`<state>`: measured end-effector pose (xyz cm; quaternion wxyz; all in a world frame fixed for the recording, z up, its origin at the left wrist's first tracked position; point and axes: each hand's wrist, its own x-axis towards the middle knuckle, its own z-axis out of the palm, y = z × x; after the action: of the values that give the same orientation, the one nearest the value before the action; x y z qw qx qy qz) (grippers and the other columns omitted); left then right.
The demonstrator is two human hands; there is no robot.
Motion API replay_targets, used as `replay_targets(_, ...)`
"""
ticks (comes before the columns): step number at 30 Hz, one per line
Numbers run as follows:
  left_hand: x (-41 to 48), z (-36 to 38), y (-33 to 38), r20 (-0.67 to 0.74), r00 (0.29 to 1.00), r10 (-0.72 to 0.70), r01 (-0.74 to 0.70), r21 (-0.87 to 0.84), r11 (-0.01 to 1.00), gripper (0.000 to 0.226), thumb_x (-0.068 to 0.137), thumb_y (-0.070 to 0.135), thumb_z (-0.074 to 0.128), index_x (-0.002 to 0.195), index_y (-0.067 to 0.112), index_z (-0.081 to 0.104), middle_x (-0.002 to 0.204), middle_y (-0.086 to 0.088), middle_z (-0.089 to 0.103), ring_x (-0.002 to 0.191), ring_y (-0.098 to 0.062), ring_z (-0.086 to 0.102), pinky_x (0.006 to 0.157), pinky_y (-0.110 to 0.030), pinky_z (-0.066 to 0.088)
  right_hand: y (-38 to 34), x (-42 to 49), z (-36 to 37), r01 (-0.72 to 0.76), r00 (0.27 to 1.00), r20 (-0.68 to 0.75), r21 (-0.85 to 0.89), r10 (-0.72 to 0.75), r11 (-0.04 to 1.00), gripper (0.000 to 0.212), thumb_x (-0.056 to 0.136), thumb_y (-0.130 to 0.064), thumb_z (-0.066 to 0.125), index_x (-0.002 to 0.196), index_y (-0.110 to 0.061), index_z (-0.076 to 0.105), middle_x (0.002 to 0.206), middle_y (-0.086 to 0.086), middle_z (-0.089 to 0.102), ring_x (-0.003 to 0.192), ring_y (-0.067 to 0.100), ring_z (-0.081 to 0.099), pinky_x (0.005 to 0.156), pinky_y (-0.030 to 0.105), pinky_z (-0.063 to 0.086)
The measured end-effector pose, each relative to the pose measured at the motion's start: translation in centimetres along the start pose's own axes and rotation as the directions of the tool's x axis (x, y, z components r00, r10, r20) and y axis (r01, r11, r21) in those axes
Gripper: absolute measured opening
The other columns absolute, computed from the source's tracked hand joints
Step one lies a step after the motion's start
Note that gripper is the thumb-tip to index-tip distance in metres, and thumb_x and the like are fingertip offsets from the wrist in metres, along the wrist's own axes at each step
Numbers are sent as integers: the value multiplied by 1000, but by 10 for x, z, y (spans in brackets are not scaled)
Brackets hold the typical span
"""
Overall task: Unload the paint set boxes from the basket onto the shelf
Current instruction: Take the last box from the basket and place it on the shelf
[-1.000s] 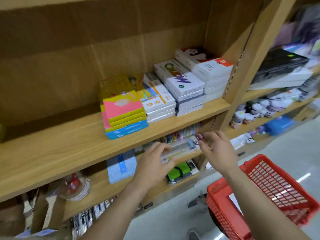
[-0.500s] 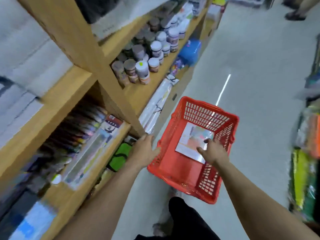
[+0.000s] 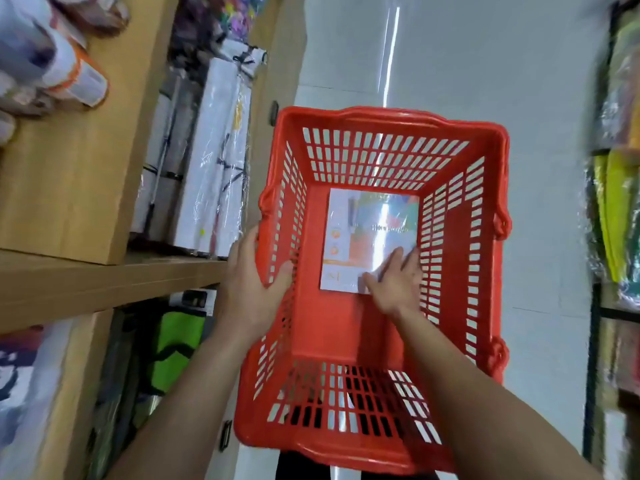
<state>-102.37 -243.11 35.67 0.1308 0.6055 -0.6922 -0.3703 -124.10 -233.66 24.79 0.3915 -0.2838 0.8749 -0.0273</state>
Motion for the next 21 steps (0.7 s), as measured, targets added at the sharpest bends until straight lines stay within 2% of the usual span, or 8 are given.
replay_targets(2, -1, 2, -4, 11, 1000, -3, 4, -21, 1000, 68, 88, 36, 68, 150, 24, 41, 134, 8, 52, 113, 3, 48, 91, 1, 33, 1, -3, 20, -12, 997, -83, -11, 11, 1000, 100, 84, -49, 70, 159, -7, 18, 167, 27, 5, 151, 46, 14, 121, 48, 19)
replay_targets(5, -2, 3, -5, 24, 1000, -16, 17, -21, 1000, 69, 90, 31, 73, 150, 26, 40, 136, -1, 59, 118, -15, 58, 96, -28, 47, -1, -7, 37, -33, 990, -131, 150, 53, 988, 107, 72, -47, 83, 154, -9, 27, 157, 25, 21, 139, 46, 28, 115, 47, 28)
replay_targets(7, -2, 3, -4, 25, 1000, -5, 6, -30, 1000, 68, 90, 29, 72, 149, 26, 41, 134, -2, 61, 117, -20, 61, 97, -36, 50, -5, -3, 41, -79, 982, -144, 257, 119, 963, 118, 67, -50, 86, 156, -5, 23, 151, 26, 28, 134, 46, 32, 114, 47, 28)
replay_targets(11, -6, 2, -3, 41, 999, -5, 6, -28, 1000, 68, 90, 29, 71, 149, 31, 37, 136, 1, 60, 119, -20, 61, 98, -37, 49, -6, 14, 35, -157, 959, -148, 428, 241, 890, 107, 65, -49, 86, 147, -3, 35, 142, 27, 41, 132, 44, 36, 112, 42, 31)
replay_targets(15, -5, 2, -5, 46, 999, -18, 19, -4, 1000, 72, 90, 28, 73, 150, 32, 36, 135, 1, 60, 117, -20, 62, 97, -39, 51, -4, 25, 22, -159, 959, -130, 491, 252, 856, 88, 69, -49, 84, 136, -6, 47, 137, 22, 45, 124, 38, 47, 107, 36, 38)
replay_targets(17, -5, 3, -6, 45, 999, -20, 20, -5, 1000, 71, 89, 30, 72, 150, 31, 36, 134, 2, 60, 116, -16, 61, 94, -31, 48, -10, 26, 17, -100, 965, -150, 549, 215, 830, 75, 73, -43, 84, 127, -7, 45, 131, 18, 48, 109, 33, 55, 96, 30, 42)
replay_targets(19, -4, 4, -7, 41, 999, -23, 23, 4, 1000, 70, 88, 35, 69, 150, 31, 35, 134, 4, 60, 113, -9, 58, 90, -20, 43, -19, 24, 11, -50, 972, -163, 567, 171, 823, 61, 80, -40, 80, 118, -10, 44, 119, 18, 62, 103, 35, 65, 83, 30, 46)
replay_targets(21, -3, 4, -7, 39, 999, -36, 35, 33, 999, 72, 88, 34, 70, 151, 30, 34, 136, 2, 58, 114, -7, 55, 90, -20, 41, -28, 17, 3, 5, 977, -186, 514, 105, 858, 49, 85, -42, 75, 115, -9, 55, 110, 17, 73, 99, 38, 69, 72, 30, 43)
